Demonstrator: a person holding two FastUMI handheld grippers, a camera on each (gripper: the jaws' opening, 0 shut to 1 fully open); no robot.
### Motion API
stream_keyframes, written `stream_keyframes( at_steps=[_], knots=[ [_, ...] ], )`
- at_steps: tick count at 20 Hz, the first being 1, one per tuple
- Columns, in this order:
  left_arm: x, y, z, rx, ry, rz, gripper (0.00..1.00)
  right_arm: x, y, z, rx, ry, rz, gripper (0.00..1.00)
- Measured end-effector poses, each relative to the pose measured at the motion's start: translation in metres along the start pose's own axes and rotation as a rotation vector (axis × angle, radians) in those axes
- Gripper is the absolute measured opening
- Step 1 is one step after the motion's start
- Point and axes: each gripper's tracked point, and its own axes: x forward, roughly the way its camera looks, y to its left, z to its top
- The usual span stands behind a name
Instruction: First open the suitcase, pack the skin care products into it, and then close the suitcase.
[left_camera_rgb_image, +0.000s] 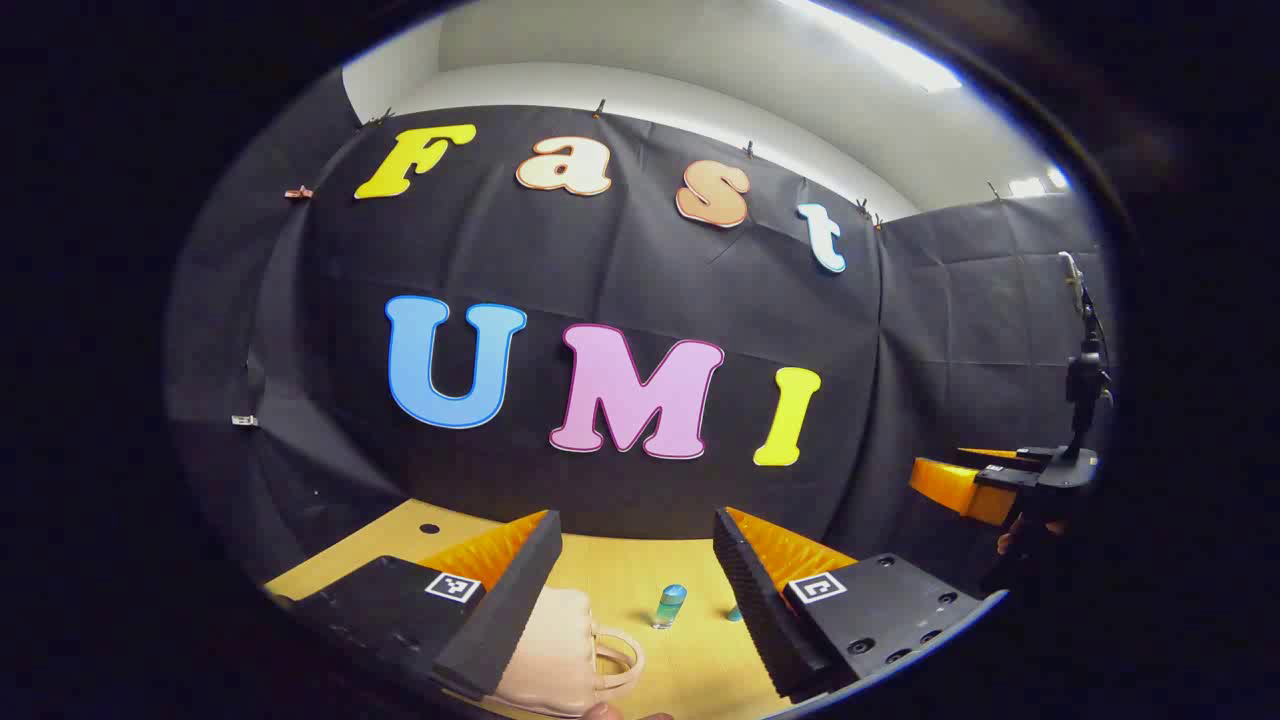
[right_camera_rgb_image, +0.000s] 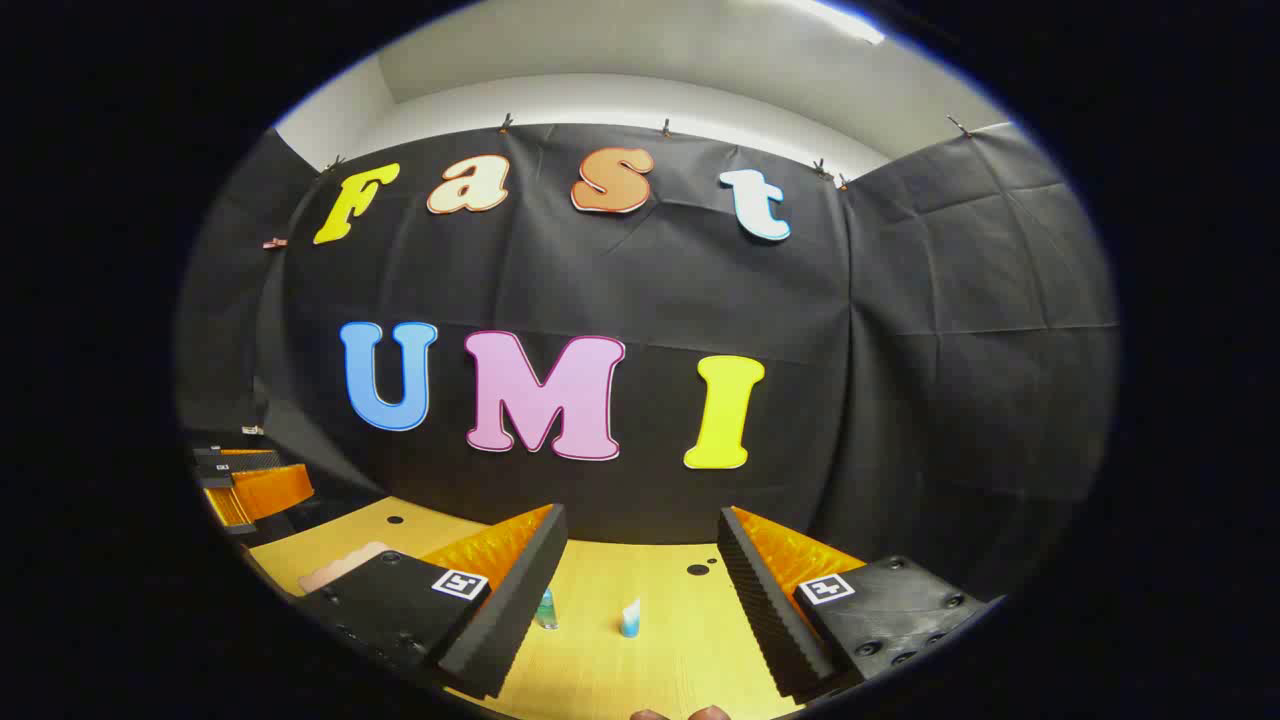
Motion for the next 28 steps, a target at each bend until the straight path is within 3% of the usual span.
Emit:
stream_keyframes(
  at_steps=[5,18,28],
  knots=[
    [0.007,0.003,0.001,0.048,0.018,0.028,0.96,-0.017,0.006,-0.027,0.058,0.168,0.022,0.96],
    [0.028,-0.015,0.000,0.055,0.035,0.005,0.96,0.015,-0.004,-0.031,0.025,0.131,0.041,0.96],
    [0.034,-0.022,-0.042,-0.021,0.150,-0.071,0.96,0.009,-0.010,-0.038,0.025,0.139,0.024,0.96]
  ],
)
